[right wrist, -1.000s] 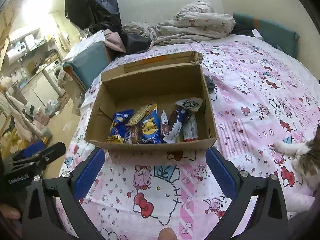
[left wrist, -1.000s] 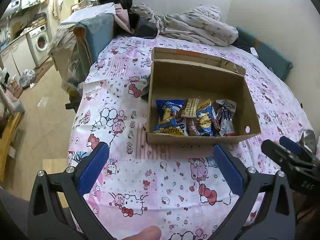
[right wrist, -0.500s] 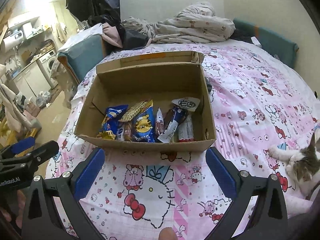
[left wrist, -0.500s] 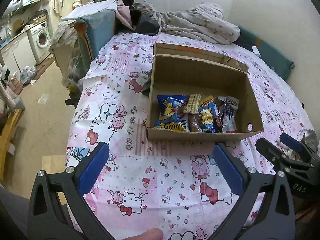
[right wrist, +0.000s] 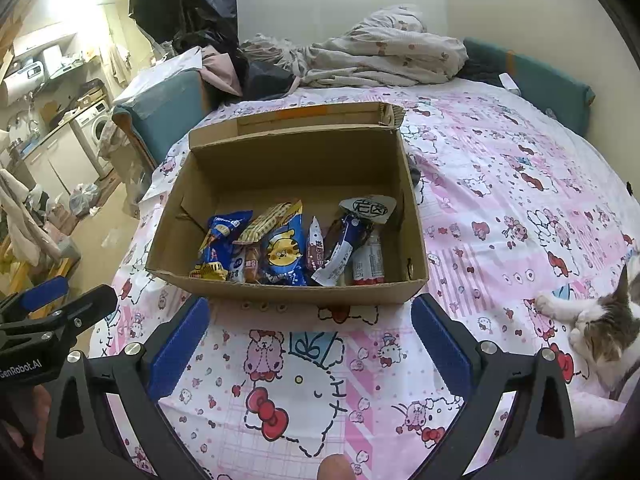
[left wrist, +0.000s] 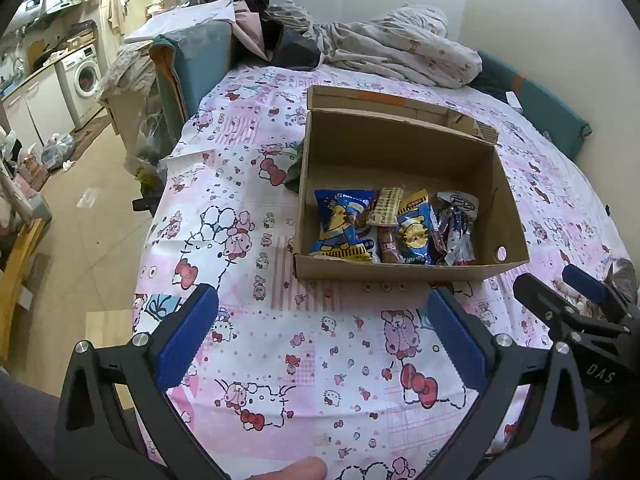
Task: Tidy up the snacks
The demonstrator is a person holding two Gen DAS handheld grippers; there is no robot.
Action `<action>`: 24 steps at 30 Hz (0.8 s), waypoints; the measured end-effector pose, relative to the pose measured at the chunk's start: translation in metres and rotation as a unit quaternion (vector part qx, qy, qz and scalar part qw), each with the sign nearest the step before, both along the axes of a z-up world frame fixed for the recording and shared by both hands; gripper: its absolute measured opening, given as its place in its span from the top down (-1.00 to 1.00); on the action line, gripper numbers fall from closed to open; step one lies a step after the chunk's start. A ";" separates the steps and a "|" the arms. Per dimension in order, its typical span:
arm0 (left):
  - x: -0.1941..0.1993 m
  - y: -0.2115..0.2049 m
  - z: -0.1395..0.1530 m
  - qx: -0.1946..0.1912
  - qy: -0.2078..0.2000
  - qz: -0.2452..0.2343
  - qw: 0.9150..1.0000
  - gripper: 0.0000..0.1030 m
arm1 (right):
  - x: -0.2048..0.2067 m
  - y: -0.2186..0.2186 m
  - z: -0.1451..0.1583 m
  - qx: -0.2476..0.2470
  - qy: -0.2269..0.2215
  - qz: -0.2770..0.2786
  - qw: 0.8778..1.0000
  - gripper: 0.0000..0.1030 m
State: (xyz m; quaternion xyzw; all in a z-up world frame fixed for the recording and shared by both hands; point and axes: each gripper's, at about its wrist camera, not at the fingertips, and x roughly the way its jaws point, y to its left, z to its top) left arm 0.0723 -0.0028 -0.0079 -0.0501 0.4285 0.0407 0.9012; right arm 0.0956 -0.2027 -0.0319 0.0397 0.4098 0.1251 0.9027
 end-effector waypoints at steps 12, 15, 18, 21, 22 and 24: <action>0.000 0.003 0.000 -0.001 0.002 0.003 1.000 -0.99 | 0.000 0.000 -0.001 0.001 0.001 -0.001 1.000 -1.00; 0.000 0.005 0.000 -0.001 0.002 0.006 1.000 -0.99 | 0.000 0.000 -0.001 0.001 0.002 -0.001 1.000 -1.00; -0.001 0.005 0.000 0.000 0.002 0.006 1.000 -0.99 | 0.000 0.000 -0.001 0.001 0.001 -0.002 1.000 -1.00; -0.001 0.004 0.000 -0.001 0.003 0.006 1.000 -0.99 | 0.000 0.000 -0.001 0.000 0.001 -0.002 1.000 -1.00; -0.001 0.005 0.000 -0.001 0.003 0.006 1.000 -0.99 | 0.000 0.000 0.000 0.000 0.001 -0.002 1.000 -1.00; -0.001 0.005 0.000 0.002 0.004 0.007 1.000 -0.99 | 0.000 0.000 0.000 0.000 0.001 -0.002 1.000 -1.00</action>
